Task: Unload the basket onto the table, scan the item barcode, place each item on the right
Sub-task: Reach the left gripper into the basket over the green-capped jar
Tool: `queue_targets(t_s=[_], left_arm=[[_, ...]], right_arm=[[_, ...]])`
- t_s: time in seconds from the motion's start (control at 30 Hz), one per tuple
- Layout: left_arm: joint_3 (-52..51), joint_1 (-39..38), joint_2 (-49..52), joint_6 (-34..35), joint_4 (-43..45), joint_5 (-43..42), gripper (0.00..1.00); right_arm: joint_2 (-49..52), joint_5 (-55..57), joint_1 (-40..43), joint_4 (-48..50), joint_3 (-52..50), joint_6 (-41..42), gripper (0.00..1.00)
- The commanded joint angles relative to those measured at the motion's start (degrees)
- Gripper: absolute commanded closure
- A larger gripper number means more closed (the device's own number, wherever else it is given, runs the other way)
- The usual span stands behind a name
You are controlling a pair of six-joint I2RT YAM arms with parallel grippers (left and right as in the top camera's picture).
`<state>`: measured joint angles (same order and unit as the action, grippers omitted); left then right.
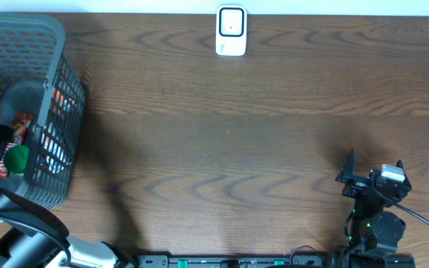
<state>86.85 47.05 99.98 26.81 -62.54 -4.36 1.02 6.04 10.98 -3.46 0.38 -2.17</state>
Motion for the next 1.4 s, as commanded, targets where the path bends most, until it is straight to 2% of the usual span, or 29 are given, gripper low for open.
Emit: queue_targets(t_s=[0.0,0.17,0.57,0.77,1.37], left_arm=[[-3.4,-0.2,0.1,-0.2,2.2,0.9,0.12],[-6.5,-0.2,0.1,-1.1,6.1,0.9,0.08],[-6.8,-0.3,1.1,-1.2,8.3,1.0,0.03],[-6.8,-0.6,3.3,-1.2,8.7,0.5,0.04],[-6.7,-0.6,1.1,-1.0,9.2,-1.8,0.04]], right_arm=[[-0.2,0.1,-0.3,-0.2,-0.1,-0.7,0.01],[-0.2,0.1,-0.3,-0.2,-0.1,-0.7,0.01],[-0.2,0.1,-0.3,-0.2,-0.1,-0.7,0.01],[-0.2,0.1,-0.3,-0.2,-0.1,-0.7,0.01],[-0.2,0.1,-0.3,-0.2,-0.1,-0.7,0.01]])
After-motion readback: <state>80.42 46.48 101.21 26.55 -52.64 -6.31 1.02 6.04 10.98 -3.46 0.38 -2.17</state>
